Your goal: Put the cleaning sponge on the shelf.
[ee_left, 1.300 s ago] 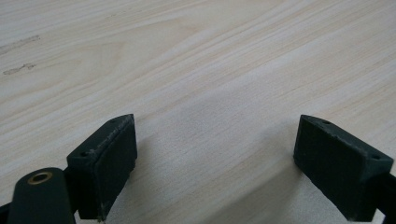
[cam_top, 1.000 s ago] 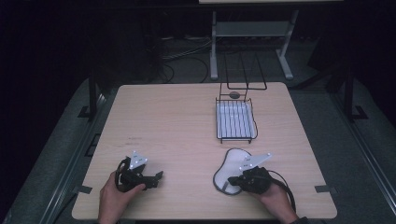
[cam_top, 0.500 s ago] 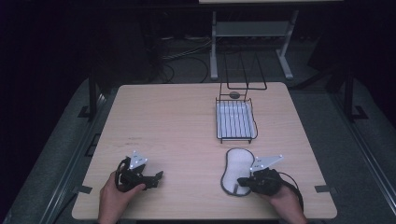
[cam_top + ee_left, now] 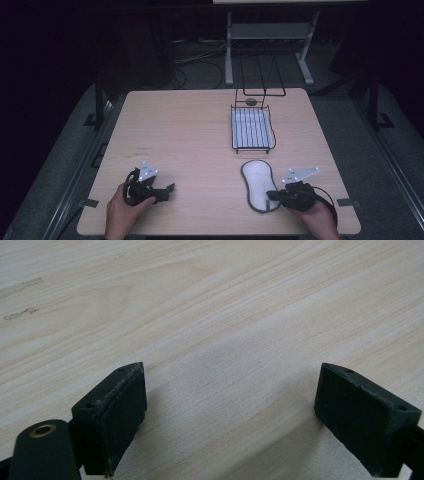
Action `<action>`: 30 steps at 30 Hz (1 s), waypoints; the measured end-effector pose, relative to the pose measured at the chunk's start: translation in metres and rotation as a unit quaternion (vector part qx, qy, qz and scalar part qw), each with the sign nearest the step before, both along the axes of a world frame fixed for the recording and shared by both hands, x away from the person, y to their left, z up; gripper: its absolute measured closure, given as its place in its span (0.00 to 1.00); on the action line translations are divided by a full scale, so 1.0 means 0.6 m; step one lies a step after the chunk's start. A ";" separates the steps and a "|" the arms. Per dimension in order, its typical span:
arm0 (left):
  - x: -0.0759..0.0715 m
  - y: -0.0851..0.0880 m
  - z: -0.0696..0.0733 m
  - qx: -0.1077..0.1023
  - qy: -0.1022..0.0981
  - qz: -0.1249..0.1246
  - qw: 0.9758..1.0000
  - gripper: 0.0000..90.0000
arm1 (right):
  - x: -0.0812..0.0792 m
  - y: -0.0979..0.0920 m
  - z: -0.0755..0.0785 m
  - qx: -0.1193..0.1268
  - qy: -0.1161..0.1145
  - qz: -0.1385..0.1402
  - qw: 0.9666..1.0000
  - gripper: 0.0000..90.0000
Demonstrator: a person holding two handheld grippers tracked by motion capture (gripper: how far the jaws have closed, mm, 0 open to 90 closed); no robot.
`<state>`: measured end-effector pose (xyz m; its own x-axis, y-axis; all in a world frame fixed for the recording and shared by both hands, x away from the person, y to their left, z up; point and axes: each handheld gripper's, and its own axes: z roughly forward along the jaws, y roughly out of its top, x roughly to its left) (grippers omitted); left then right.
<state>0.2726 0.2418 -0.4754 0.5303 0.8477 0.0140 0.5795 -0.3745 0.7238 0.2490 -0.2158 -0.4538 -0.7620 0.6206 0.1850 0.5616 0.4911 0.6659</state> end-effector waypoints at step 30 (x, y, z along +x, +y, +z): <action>0.000 0.000 0.000 0.000 0.000 0.000 1.000 0.14 | 0.020 -0.102 0.011 0.009 -0.008 -0.086 0.996 0.88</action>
<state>0.2726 0.2418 -0.4754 0.5300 0.8479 0.0135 0.5796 -0.3738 0.7241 0.2609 -0.2769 -0.4472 -0.6469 0.7395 0.1862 0.6261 0.3757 0.6833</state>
